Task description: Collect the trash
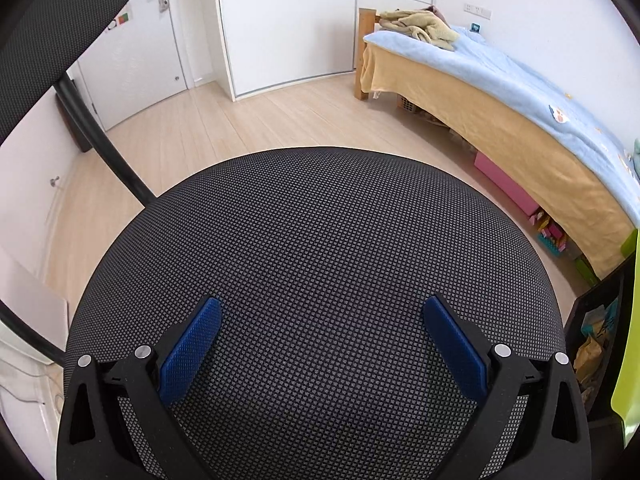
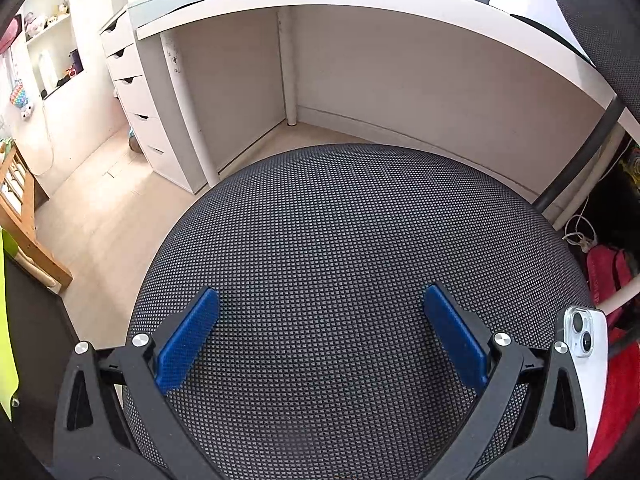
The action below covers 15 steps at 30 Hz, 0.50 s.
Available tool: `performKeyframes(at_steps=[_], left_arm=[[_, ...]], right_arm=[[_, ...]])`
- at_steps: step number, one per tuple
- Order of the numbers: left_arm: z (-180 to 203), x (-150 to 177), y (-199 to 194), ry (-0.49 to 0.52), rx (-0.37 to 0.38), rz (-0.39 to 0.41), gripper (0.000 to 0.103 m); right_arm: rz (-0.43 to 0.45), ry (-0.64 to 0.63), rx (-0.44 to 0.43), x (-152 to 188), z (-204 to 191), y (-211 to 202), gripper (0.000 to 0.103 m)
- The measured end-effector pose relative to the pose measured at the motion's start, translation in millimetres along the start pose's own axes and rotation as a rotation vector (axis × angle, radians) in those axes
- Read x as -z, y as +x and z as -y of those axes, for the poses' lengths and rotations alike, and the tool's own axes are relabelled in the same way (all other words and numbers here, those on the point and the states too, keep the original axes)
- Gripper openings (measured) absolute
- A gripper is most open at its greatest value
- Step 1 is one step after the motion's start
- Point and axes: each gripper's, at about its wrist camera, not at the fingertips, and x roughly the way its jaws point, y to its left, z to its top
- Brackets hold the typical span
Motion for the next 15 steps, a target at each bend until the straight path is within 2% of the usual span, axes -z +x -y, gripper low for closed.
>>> performKeyframes(at_steps=[15], left_arm=[[0.0, -0.1, 0.7, -0.001, 0.002, -0.002, 0.097]], right_arm=[[-0.005, 0.004, -0.004, -2.3, 0.0, 0.9, 0.100]])
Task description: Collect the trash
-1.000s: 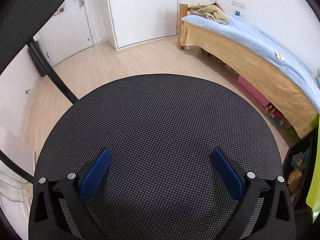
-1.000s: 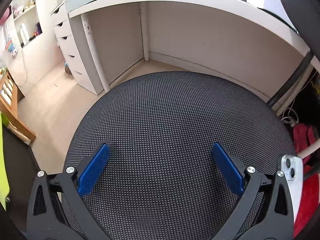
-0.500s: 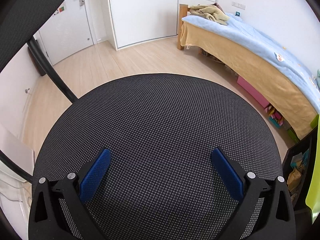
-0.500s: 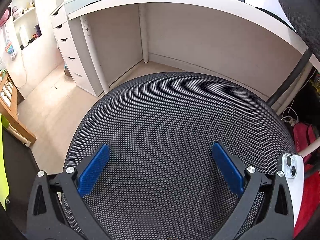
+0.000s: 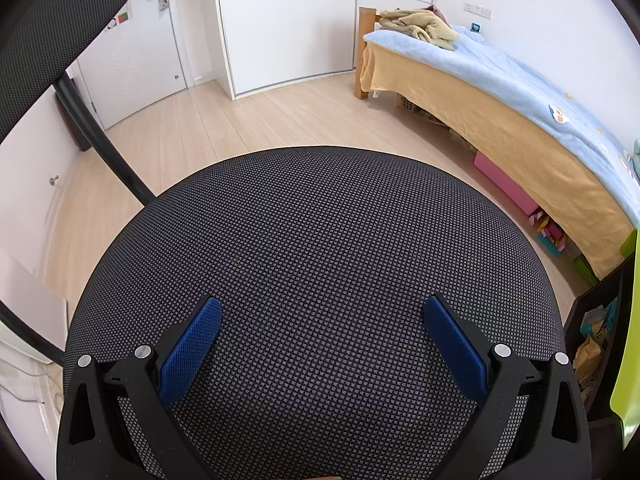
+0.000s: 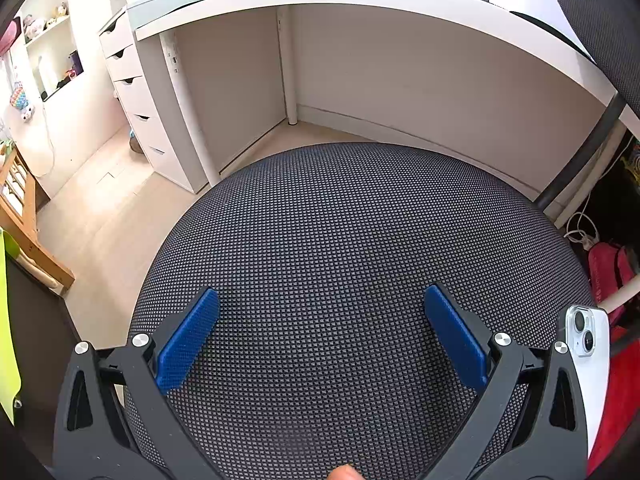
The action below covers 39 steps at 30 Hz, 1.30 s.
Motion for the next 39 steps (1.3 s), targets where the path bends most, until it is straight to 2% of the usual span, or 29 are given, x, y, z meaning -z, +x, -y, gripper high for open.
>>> performKeyframes(at_steps=[39], left_arm=[[-2.3, 1.6, 1.2, -0.003, 0.007, 0.004, 0.097]], right_arm=[[0.005, -0.001, 0.001, 2.1, 0.5, -0.6, 0.100]])
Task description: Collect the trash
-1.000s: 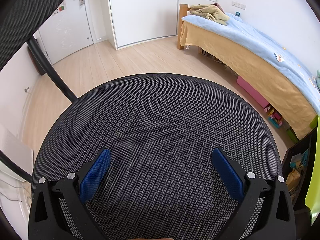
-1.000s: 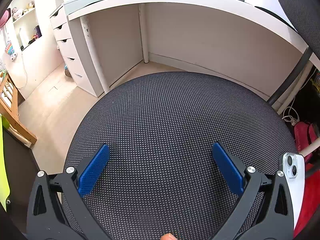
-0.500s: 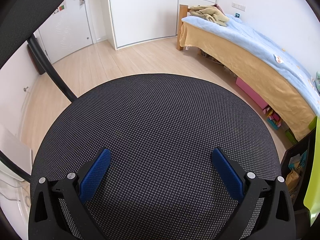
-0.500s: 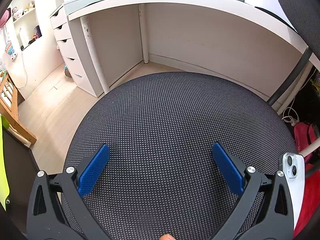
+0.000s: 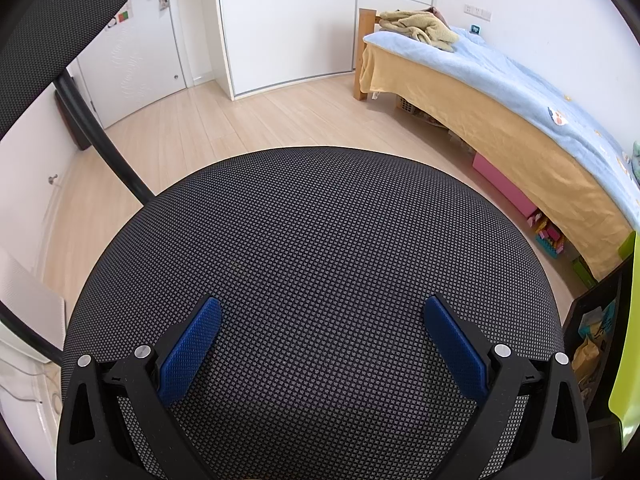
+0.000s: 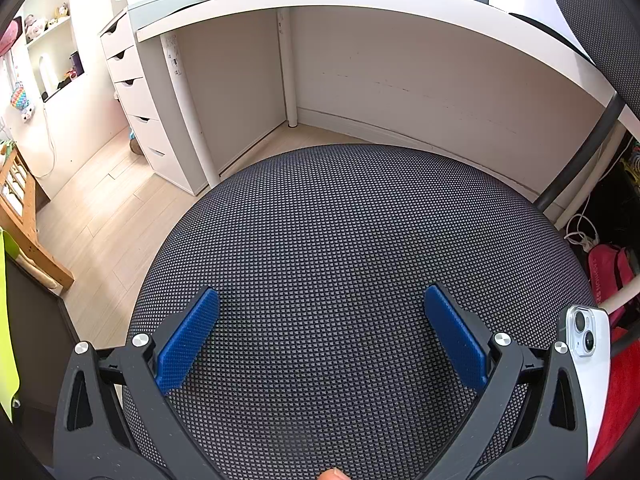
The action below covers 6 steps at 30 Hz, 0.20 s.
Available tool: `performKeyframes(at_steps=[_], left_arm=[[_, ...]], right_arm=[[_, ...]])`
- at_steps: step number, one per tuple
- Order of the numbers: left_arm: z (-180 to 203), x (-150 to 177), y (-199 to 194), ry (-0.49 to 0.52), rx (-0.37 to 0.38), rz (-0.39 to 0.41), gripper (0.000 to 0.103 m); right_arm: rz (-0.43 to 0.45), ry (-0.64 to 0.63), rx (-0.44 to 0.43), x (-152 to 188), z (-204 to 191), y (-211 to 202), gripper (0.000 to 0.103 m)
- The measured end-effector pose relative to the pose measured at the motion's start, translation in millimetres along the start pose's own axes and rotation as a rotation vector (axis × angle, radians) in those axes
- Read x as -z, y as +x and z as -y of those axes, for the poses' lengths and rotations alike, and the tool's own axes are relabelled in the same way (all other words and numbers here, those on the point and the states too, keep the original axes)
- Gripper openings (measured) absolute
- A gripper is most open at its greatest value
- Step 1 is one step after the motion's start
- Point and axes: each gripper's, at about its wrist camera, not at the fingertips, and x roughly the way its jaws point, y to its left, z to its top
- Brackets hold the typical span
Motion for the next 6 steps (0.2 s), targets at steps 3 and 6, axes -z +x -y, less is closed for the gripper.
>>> performKeyframes(at_steps=[3, 6], left_arm=[[-0.5, 0.0, -0.9, -0.001, 0.001, 0.000, 0.097], [-1.3, 0.3, -1.4, -0.003, 0.004, 0.002, 0.097]], right_arm=[[0.000, 0.000, 0.000, 0.3, 0.1, -0.1, 0.100], [0.000, 0.000, 0.000, 0.1, 0.1, 0.0, 0.100]])
